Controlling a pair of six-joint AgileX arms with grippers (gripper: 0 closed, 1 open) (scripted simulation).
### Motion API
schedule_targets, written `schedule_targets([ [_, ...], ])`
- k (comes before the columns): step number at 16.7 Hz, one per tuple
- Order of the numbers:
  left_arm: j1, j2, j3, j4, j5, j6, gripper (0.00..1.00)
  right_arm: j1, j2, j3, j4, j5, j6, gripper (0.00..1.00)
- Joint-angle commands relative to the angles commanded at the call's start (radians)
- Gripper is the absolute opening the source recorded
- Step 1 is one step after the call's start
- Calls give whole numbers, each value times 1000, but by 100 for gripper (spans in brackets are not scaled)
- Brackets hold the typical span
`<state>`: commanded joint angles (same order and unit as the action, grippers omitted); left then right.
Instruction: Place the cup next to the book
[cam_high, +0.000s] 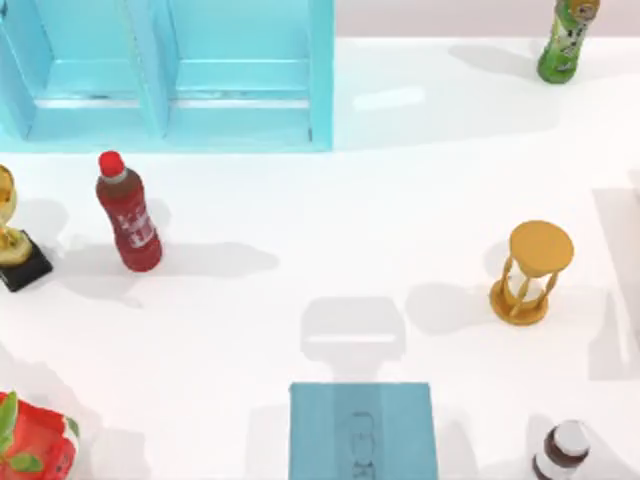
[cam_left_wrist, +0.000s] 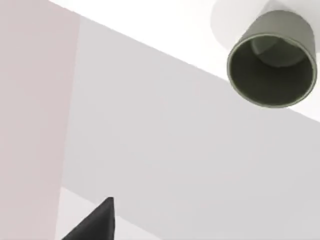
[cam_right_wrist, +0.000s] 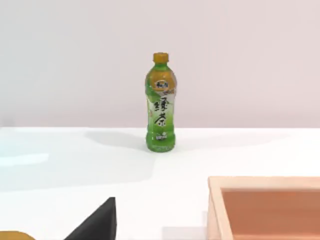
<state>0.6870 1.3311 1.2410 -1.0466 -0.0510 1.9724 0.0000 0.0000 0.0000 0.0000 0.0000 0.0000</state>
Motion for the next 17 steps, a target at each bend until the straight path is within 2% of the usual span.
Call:
schedule_targets([
  [4, 82, 242, 115, -123, 21, 242, 100, 0, 0, 0, 0, 0, 0, 100],
  [8, 129, 392, 185, -183, 43, 409, 100, 0, 0, 0, 0, 0, 0, 100],
  [17, 138, 435, 195, -192, 51, 449, 100, 0, 0, 0, 0, 0, 0, 100],
])
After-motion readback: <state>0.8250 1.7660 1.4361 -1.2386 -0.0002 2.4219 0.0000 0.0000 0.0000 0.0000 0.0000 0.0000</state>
